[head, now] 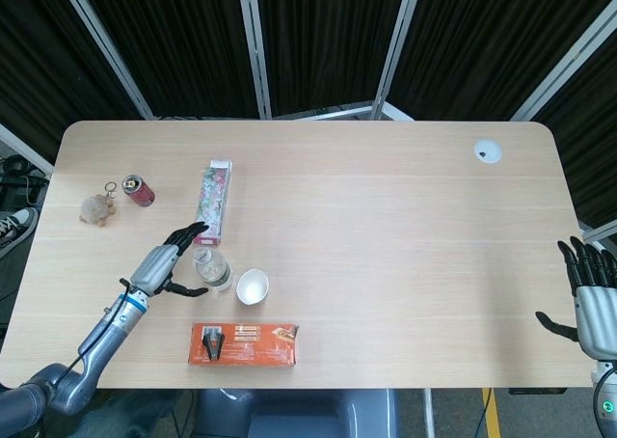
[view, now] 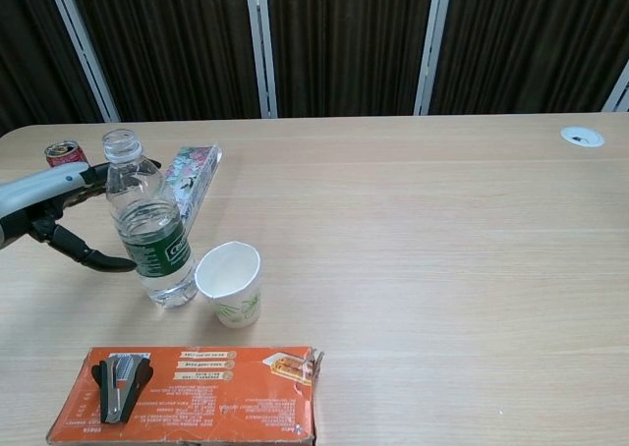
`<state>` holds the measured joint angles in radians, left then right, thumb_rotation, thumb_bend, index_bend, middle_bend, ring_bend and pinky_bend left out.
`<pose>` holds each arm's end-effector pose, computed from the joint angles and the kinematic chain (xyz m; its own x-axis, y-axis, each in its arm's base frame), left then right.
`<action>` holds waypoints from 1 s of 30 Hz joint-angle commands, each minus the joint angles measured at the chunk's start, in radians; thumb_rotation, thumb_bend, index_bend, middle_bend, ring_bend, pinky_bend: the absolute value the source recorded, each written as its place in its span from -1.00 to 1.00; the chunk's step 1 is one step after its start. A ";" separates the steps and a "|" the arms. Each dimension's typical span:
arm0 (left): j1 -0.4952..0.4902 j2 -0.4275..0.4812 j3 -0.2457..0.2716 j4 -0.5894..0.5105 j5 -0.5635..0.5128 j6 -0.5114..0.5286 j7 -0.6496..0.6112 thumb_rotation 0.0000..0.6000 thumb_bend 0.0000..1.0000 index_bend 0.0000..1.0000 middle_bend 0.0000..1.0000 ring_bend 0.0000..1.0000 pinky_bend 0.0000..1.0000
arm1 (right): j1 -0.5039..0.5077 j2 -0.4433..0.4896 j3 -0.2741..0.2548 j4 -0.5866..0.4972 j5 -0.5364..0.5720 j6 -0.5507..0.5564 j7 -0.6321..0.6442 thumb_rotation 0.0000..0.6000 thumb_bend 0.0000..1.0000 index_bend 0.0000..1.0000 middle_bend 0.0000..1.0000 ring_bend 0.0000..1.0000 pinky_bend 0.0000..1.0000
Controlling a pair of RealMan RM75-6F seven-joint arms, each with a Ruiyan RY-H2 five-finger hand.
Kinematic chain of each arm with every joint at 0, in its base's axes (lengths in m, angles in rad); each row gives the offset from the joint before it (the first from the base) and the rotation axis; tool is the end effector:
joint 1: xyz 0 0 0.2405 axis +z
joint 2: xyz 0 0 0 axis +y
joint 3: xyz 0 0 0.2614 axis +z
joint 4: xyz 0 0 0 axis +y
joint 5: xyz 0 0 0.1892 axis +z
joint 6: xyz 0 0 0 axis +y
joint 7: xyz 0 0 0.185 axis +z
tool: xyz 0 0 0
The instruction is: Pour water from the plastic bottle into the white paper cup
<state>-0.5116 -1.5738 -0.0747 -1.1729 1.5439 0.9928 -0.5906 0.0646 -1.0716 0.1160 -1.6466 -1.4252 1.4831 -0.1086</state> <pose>-0.2434 0.3365 -0.0143 -0.0419 0.4514 0.8913 0.9734 -0.1827 0.1383 -0.3136 -0.2258 0.2091 0.4936 0.0459 0.8685 -0.8683 0.0819 0.4892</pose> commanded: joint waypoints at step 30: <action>-0.093 -0.222 0.060 0.325 0.064 0.090 -0.470 1.00 -0.06 -0.10 -0.18 -0.44 -0.36 | 0.014 -0.025 0.009 0.027 0.049 -0.025 -0.021 1.00 -1.00 -1.00 -1.00 -1.00 -1.00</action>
<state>-0.6022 -1.7899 -0.0136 -0.8544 1.6131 1.0765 -1.0455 0.0789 -1.0966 0.1250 -1.6200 -1.3759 1.4579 -0.1292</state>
